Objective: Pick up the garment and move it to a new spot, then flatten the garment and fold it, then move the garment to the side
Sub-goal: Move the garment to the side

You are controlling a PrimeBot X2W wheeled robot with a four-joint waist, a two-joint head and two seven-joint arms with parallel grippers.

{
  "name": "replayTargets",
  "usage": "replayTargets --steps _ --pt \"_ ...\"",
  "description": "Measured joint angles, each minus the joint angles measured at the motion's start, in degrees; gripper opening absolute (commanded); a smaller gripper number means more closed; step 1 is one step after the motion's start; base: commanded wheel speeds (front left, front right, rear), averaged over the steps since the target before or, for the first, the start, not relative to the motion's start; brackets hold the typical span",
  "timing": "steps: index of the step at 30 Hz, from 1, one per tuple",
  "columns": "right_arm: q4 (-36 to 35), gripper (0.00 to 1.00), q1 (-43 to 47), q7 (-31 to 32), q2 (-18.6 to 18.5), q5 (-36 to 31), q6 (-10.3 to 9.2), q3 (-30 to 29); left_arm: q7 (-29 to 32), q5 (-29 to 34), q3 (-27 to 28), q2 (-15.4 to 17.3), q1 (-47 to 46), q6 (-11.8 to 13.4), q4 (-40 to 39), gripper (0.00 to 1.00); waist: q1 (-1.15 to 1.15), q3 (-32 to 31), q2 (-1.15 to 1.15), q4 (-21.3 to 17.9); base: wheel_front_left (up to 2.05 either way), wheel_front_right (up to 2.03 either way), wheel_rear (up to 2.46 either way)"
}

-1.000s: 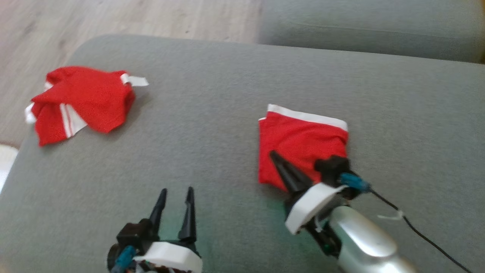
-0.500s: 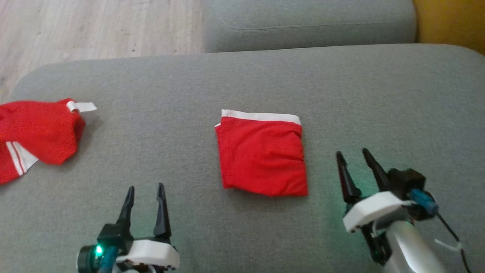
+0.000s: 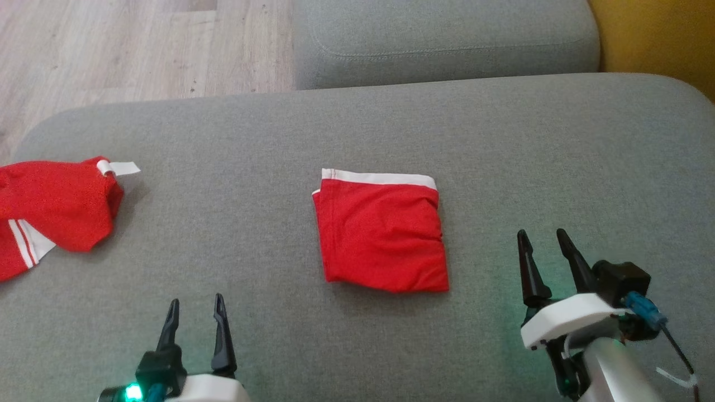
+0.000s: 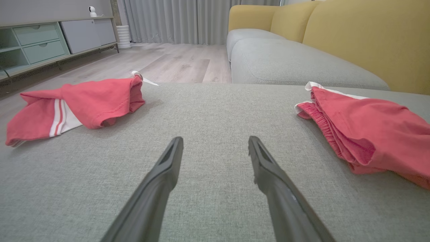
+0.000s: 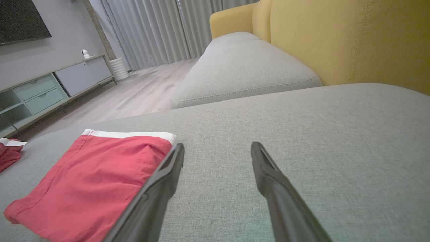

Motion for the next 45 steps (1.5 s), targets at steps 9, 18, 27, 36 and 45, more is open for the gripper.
replayTargets --steps 9,18,27,36,45 --pt "4.22 1.00 -1.53 0.01 0.00 3.30 0.00 5.25 0.00 0.03 -2.75 -0.01 -1.94 -1.43 -1.32 1.00 0.01 3.58 0.00 1.96 0.00 0.00 0.00" --pt "12.38 1.00 -11.92 0.00 -0.04 9.37 0.00 11.60 0.00 -1.90 -7.54 -0.04 -6.12 -2.21 -1.37 1.00 0.01 8.40 0.00 7.75 0.00 0.00 0.00" --pt "18.85 0.00 -15.29 -0.47 -0.24 12.29 0.00 11.31 0.00 -2.10 -7.68 -0.04 -6.15 -2.59 -1.32 1.00 0.01 10.99 0.00 10.33 0.00 0.00 0.00" --pt "16.89 0.00 -15.80 -0.42 -0.14 13.01 0.00 12.43 0.00 -2.09 -7.84 -0.03 -6.64 -3.52 -1.43 1.00 0.00 10.42 0.00 6.93 0.00 0.00 0.00" --pt "13.56 0.00 -15.67 -0.42 -0.15 12.07 0.00 14.13 0.00 -2.79 -10.84 0.04 -8.38 -4.03 -2.96 1.00 0.00 8.99 0.00 -4.57 0.00 0.00 0.00"
